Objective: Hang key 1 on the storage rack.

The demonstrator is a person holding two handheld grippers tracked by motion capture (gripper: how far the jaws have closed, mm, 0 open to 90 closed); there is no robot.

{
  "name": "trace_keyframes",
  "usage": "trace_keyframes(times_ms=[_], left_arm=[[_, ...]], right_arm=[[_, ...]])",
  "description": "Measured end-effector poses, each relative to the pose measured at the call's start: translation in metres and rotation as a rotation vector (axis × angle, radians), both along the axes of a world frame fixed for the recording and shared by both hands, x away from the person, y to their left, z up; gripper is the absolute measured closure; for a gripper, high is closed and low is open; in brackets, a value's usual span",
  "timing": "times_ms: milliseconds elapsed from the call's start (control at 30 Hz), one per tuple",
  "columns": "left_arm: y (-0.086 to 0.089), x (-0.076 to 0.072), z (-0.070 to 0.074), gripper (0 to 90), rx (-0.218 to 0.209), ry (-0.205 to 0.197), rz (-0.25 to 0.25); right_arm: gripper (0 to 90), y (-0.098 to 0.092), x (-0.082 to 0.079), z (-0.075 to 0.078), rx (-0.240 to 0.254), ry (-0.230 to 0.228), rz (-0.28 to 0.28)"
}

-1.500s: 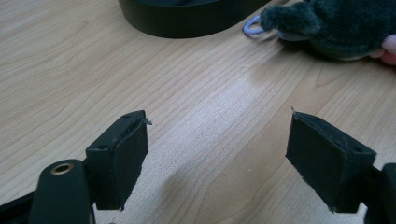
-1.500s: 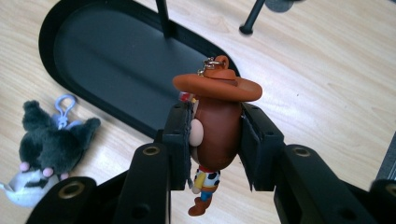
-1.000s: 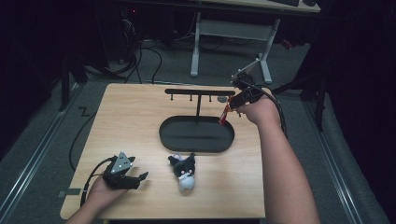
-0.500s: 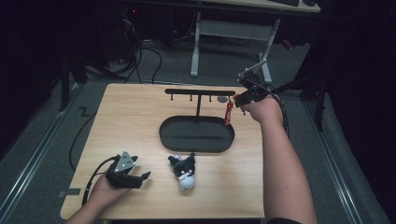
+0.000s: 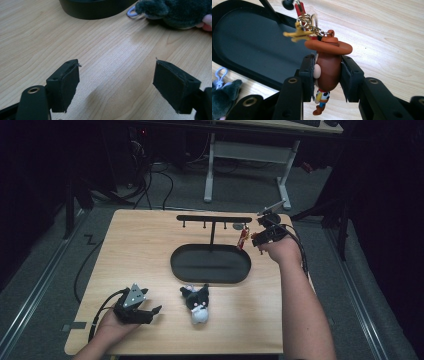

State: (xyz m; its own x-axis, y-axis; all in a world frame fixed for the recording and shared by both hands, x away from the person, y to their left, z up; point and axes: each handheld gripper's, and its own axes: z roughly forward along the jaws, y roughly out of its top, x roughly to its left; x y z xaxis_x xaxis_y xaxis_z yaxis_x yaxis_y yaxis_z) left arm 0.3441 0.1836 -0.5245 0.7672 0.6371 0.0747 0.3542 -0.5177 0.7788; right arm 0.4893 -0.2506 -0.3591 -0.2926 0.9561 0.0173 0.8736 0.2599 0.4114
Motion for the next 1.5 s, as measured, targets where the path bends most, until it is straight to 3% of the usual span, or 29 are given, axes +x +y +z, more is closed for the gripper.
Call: trace_keyframes(times_ms=[100,200,333,567,767,1000,1133,1300,1500], left_arm=[[0.001,0.001,0.000,21.3,0.000,0.002,0.001],[0.000,0.000,0.000,21.3,-0.001,0.001,-0.001],[0.000,0.000,0.001,21.3,-0.002,0.000,-0.005],[-0.001,0.002,0.001,21.3,-0.008,0.004,-0.012],[-0.005,0.000,0.001,21.3,-0.006,0.001,-0.024],[-0.013,0.000,0.002,21.8,-0.007,0.005,-0.041],[-0.018,-0.004,0.001,23.3,0.005,0.015,-0.052],[-0.021,-0.007,0.005,26.3,-0.017,0.010,-0.044],[-0.024,-0.012,0.010,37.6,-0.056,0.021,-0.017]], right_arm=[[66.1,0.001,0.003,-0.006,0.007,0.007,0.002],[65.4,0.002,0.005,-0.011,0.004,-0.017,-0.004],[52.3,0.001,0.008,-0.019,-0.011,0.005,-0.043],[48.7,-0.001,0.003,-0.018,0.004,-0.009,-0.046],[43.9,0.001,-0.018,-0.032,0.020,0.003,-0.022],[41.5,0.004,-0.057,-0.061,0.007,0.009,0.032],[41.7,0.006,-0.083,-0.079,0.034,-0.060,0.037],[42.1,0.001,-0.120,-0.103,0.074,-0.193,0.042],[42.8,-0.010,-0.169,-0.126,0.129,-0.364,0.047]])
